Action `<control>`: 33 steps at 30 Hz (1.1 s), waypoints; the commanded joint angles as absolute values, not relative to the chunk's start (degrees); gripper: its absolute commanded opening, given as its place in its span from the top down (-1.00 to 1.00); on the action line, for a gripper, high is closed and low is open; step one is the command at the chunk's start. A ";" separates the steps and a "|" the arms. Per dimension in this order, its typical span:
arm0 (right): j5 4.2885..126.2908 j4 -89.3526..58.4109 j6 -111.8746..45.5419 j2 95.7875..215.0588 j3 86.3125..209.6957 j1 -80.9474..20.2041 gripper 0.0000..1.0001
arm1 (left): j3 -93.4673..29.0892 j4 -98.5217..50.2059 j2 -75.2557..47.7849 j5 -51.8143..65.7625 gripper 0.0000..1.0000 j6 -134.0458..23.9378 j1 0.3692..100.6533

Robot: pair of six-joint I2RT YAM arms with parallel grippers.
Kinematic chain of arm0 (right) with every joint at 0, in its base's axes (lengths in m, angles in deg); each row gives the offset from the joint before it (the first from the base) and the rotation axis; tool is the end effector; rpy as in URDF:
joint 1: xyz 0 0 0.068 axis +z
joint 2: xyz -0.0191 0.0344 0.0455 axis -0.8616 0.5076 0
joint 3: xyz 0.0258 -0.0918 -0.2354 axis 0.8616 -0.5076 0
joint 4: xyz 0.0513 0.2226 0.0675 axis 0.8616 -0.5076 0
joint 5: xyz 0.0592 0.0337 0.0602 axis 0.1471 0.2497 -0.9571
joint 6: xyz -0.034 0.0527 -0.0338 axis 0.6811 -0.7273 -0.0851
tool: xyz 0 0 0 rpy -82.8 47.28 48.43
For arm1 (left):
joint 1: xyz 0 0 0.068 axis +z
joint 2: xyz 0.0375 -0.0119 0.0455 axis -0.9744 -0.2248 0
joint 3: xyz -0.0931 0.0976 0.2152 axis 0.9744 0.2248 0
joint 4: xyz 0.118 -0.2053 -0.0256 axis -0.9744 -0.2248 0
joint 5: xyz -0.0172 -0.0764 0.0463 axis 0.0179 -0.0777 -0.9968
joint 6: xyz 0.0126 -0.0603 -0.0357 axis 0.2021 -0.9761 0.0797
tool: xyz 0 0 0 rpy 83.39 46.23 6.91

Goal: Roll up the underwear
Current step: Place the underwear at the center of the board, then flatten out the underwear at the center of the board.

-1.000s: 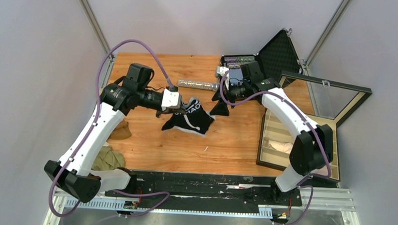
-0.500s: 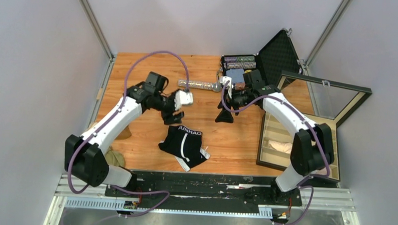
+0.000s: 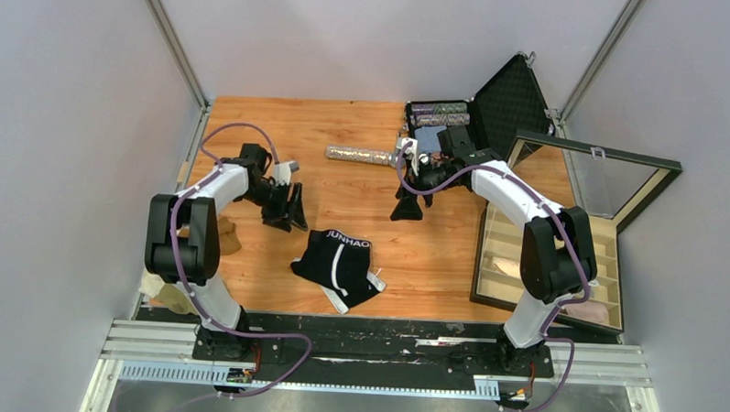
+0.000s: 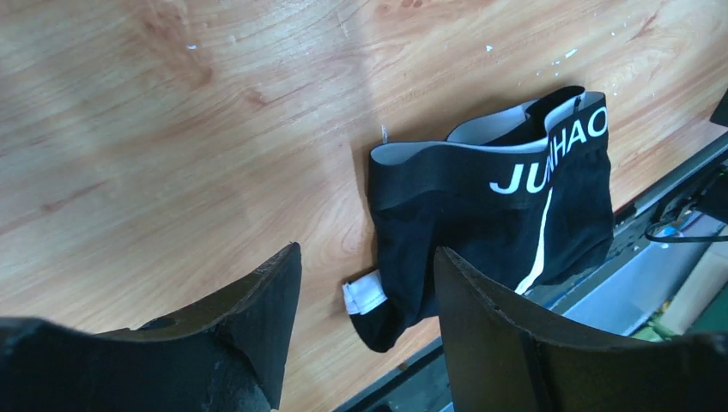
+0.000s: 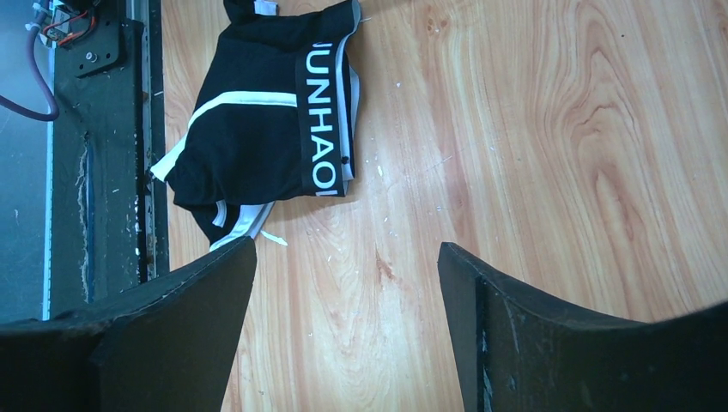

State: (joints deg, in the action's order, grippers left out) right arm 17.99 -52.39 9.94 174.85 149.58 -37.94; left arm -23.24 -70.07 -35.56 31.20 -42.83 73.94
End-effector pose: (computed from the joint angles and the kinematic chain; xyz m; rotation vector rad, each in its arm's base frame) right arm 0.3012 0.1706 0.2280 -1.3869 1.8653 1.1110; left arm 0.2907 -0.0471 0.1620 0.1796 2.8243 -0.8305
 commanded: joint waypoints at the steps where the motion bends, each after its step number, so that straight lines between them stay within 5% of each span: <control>1: 17.31 -52.79 8.94 172.43 151.30 -38.00 -0.58 | -24.46 -66.85 -38.30 32.33 -0.26 -47.50 73.09; 16: 19.27 -52.76 9.26 171.37 149.29 -38.04 -0.59 | -25.31 -62.29 -46.35 34.61 0.17 -46.12 67.34; 24: 21.14 -52.73 10.09 170.83 147.72 -38.01 -0.59 | -28.76 -66.06 -44.41 32.15 1.00 -41.31 66.64; 33: 22.22 -51.47 9.15 170.02 148.01 -39.31 -0.59 | -47.89 -73.55 -30.91 35.47 1.00 -27.24 66.27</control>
